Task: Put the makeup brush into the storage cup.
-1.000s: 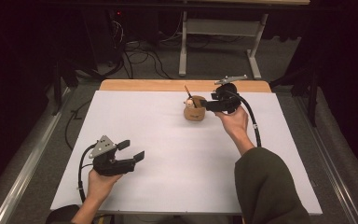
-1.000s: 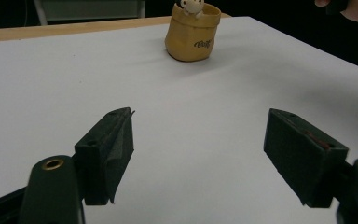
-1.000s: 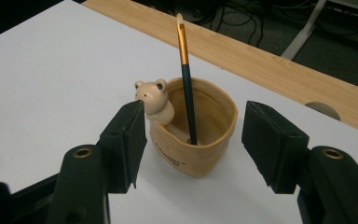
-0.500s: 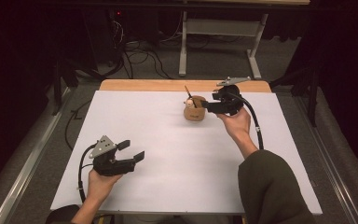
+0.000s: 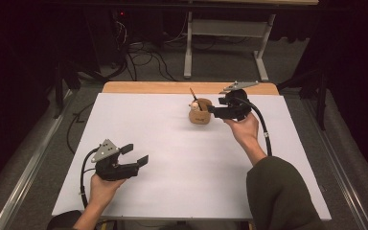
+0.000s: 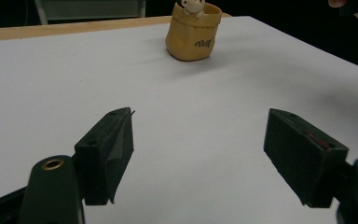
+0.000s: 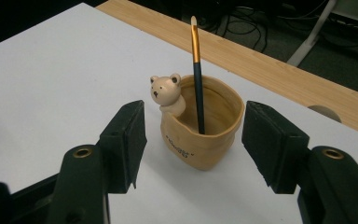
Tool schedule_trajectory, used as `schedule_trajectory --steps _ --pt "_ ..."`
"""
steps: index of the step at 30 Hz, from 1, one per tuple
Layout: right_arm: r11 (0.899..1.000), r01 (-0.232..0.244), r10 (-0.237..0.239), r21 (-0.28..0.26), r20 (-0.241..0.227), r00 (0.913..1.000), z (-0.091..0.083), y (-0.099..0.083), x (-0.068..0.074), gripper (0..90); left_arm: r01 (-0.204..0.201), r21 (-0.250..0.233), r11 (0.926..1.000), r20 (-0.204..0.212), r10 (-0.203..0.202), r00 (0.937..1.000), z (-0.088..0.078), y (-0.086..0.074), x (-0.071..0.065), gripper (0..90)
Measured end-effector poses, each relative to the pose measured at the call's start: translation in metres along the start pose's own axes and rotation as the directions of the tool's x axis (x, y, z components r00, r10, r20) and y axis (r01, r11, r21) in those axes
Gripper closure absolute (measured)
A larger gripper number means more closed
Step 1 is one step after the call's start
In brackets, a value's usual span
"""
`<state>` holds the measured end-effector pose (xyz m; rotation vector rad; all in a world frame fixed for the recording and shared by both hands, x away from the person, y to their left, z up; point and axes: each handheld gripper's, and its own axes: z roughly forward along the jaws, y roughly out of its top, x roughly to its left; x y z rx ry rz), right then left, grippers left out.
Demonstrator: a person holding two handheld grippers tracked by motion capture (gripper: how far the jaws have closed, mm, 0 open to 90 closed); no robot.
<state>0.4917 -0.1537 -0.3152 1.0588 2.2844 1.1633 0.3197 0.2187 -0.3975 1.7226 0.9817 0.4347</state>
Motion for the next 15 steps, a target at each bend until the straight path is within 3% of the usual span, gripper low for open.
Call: schedule_trajectory --steps 15 --pt "1.000 0.000 0.000 -0.013 -0.018 0.9998 -0.0070 -0.0065 0.0014 41.1 0.003 0.000 1.0000 0.002 -0.003 1.0000 0.0006 0.0000 0.0002 24.6"
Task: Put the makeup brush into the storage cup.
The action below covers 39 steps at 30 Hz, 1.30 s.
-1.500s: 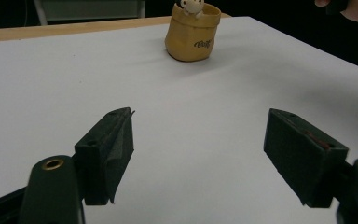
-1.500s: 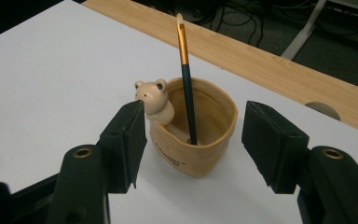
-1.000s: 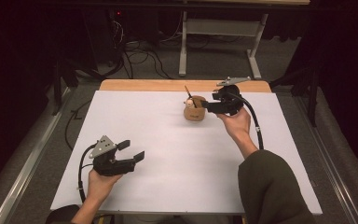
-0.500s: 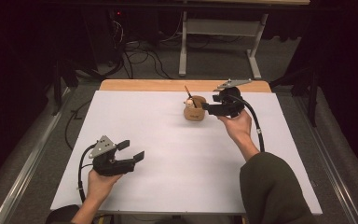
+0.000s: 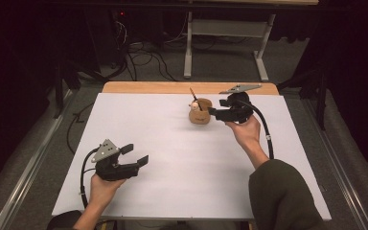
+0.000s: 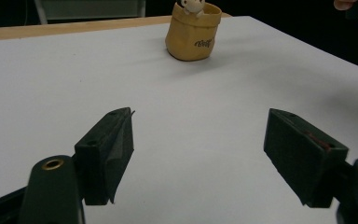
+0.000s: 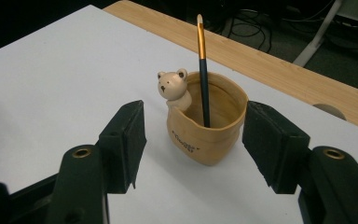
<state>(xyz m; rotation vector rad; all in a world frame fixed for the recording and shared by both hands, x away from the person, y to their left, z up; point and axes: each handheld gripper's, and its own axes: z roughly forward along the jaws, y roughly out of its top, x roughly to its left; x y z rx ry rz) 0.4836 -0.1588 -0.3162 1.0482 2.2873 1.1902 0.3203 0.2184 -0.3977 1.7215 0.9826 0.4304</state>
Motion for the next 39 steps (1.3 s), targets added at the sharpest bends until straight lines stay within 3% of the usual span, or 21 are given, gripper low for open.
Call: schedule_trajectory --steps 19,39 --pt "1.000 -0.016 0.016 -0.027 -0.008 0.9998 -0.014 -0.009 -0.004 40.8 -0.002 0.003 1.0000 -0.002 0.002 1.0000 0.000 0.000 0.000 24.6" --pt "0.998 0.008 -0.010 -0.066 -0.028 0.9996 -0.033 -0.017 0.002 39.4 -0.004 0.006 1.0000 -0.005 0.004 1.0000 0.001 0.000 0.000 24.6"
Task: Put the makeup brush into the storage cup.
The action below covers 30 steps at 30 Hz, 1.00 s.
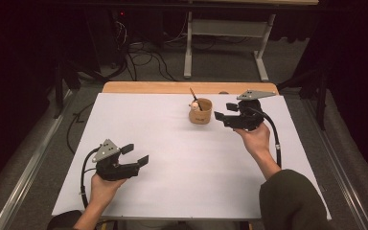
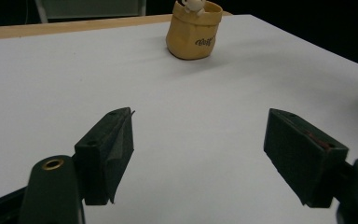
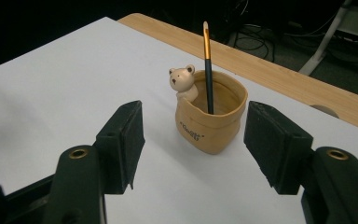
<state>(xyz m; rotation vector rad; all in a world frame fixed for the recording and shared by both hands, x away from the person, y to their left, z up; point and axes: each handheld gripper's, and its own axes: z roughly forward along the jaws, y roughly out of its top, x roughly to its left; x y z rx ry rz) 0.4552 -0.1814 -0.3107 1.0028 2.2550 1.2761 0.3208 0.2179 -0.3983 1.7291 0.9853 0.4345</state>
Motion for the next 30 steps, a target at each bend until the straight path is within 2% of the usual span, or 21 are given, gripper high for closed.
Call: schedule_trajectory --steps 15,30 --pt "1.000 0.009 -0.009 -0.010 -0.010 0.9999 -0.005 -0.004 0.004 39.7 0.001 -0.001 1.0000 0.000 -0.001 1.0000 0.000 0.000 0.000 24.7" --pt "1.000 -0.010 0.009 -0.029 -0.015 0.9998 -0.020 -0.017 0.001 39.6 0.002 -0.002 1.0000 -0.001 -0.002 1.0000 0.000 0.000 0.000 24.7"
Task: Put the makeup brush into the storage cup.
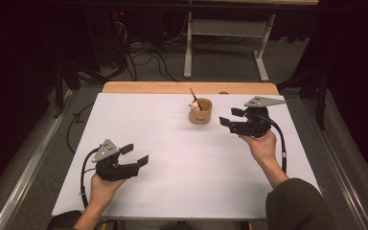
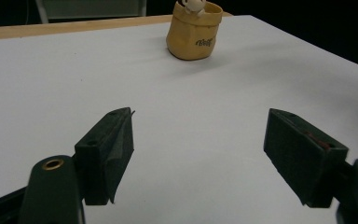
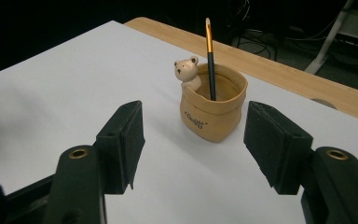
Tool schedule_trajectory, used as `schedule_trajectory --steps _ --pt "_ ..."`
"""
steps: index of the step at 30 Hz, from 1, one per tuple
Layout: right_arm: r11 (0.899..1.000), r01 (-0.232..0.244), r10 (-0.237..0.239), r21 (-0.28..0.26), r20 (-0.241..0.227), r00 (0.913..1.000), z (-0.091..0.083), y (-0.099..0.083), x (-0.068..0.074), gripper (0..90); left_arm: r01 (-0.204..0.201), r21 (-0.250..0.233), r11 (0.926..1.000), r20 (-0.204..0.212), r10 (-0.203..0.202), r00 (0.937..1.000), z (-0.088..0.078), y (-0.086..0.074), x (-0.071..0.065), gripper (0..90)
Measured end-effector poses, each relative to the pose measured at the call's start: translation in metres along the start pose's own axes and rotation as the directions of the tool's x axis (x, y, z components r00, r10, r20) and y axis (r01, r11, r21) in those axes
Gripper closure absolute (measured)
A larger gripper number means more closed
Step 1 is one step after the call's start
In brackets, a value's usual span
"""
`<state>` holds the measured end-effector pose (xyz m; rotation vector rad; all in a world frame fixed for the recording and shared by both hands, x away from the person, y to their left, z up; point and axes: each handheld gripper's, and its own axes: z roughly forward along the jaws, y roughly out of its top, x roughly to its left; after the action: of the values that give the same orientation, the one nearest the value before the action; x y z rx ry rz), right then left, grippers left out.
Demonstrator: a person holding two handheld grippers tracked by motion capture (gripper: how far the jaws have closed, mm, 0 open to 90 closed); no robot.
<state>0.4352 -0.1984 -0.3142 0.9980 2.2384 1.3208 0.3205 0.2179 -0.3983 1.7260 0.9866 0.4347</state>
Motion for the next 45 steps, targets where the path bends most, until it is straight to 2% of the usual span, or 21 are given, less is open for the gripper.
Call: schedule_trajectory --steps 24,32,45 --pt "1.000 -0.007 0.007 -0.025 -0.013 0.9999 -0.014 -0.013 0.003 39.3 0.001 -0.002 1.0000 0.001 -0.001 1.0000 0.000 0.000 0.000 24.8" --pt "1.000 -0.019 0.018 -0.010 -0.021 0.9996 -0.018 -0.021 0.003 38.1 -0.001 0.004 1.0000 0.003 0.001 1.0000 0.001 0.000 0.000 24.8" --pt "0.999 -0.034 0.034 -0.036 -0.024 0.9991 -0.032 -0.028 0.001 38.0 0.002 0.002 1.0000 0.001 -0.002 1.0000 0.001 0.000 0.000 24.8"
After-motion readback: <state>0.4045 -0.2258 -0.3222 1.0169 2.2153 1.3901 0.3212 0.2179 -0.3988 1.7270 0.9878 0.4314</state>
